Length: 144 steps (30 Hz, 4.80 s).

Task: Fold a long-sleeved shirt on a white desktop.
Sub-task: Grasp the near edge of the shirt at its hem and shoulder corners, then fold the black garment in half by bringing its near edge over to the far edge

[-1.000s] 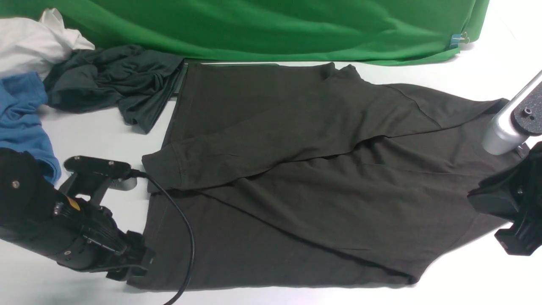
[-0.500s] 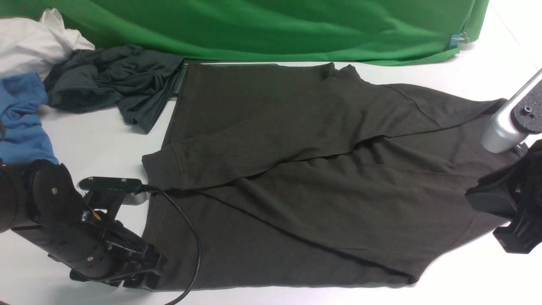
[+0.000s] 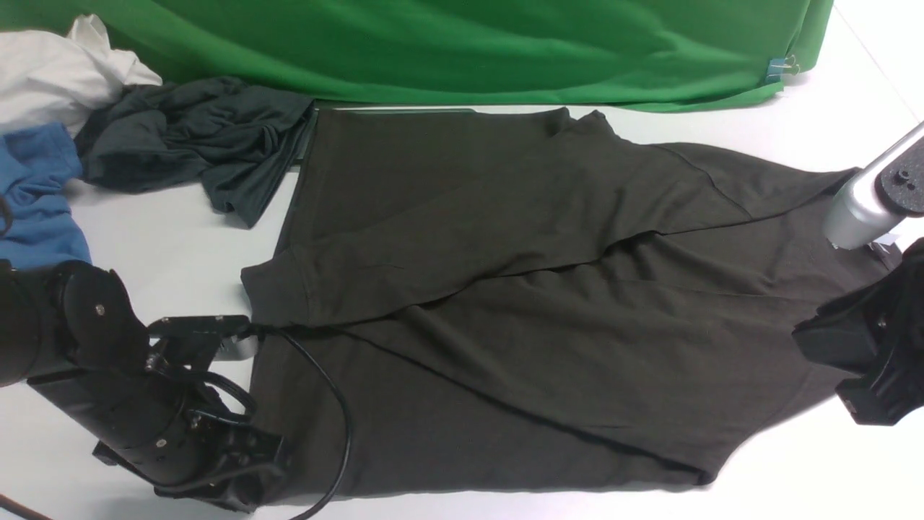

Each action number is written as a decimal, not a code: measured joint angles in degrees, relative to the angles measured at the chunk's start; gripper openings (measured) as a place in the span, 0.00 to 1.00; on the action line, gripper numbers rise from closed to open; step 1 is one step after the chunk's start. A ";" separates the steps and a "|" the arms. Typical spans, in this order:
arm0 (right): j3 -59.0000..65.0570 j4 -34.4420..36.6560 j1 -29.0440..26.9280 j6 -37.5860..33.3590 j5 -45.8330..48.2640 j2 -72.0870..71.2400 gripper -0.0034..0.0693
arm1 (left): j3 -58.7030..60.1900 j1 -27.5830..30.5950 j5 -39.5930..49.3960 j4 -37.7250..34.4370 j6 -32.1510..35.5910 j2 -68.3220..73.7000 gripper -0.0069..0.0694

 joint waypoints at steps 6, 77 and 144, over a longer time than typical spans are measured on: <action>0.00 0.82 0.00 -0.13 0.43 0.00 0.33 | 0.13 -0.24 5.17 0.37 0.05 -3.87 0.14; -4.38 -20.35 -1.75 -24.30 -19.86 30.25 0.10 | -11.86 -0.44 5.75 5.56 -5.90 -20.36 0.14; -52.11 -11.15 -11.51 -6.44 -19.53 63.12 0.15 | -60.20 7.95 -18.71 7.22 -2.88 32.52 0.41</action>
